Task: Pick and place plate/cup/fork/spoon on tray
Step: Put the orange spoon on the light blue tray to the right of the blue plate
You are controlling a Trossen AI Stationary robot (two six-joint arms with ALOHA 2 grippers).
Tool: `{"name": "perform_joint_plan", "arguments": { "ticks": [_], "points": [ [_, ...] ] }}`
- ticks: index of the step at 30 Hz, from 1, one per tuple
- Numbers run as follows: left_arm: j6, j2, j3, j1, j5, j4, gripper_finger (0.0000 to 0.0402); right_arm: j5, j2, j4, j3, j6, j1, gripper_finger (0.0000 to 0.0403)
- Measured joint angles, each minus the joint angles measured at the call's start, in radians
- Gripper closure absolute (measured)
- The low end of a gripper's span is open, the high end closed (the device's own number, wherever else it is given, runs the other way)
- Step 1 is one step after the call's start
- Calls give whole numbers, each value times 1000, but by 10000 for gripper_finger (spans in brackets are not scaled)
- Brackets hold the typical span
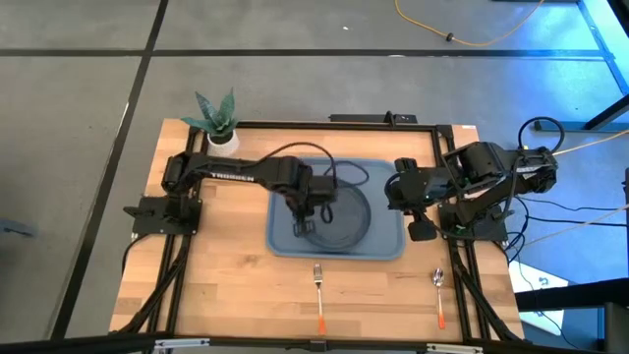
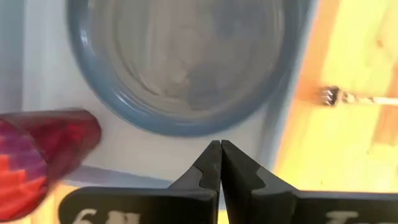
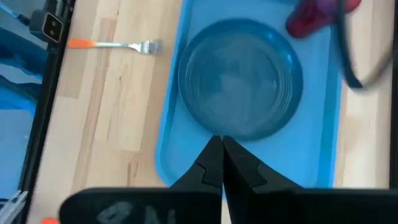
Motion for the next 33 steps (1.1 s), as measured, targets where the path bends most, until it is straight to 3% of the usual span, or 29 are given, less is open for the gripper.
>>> {"name": "perform_joint_plan", "arguments": {
  "ticks": [3,7,12,16,20,25,33],
  "points": [
    [0,-18,13,-24,-29,-7,401,0,-21,-4,-31,58,1,400],
    [-1,-62,18,-35,-55,-25,401,-8,-112,56,-201,171,14,400],
    [-42,-147,17,-33,-103,-45,401,-16,-222,257,-415,384,51,400],
    [-108,-206,17,-33,-131,-69,401,-17,-228,421,-522,507,98,400],
    [-194,-259,17,-33,-131,-106,401,-9,-201,501,-572,624,143,400],
    [-365,-268,16,-54,-135,-193,401,131,-159,508,-577,824,184,400],
    [-401,-269,-8,-159,-210,-268,401,157,-99,499,-577,1113,242,400]
  ]
}}
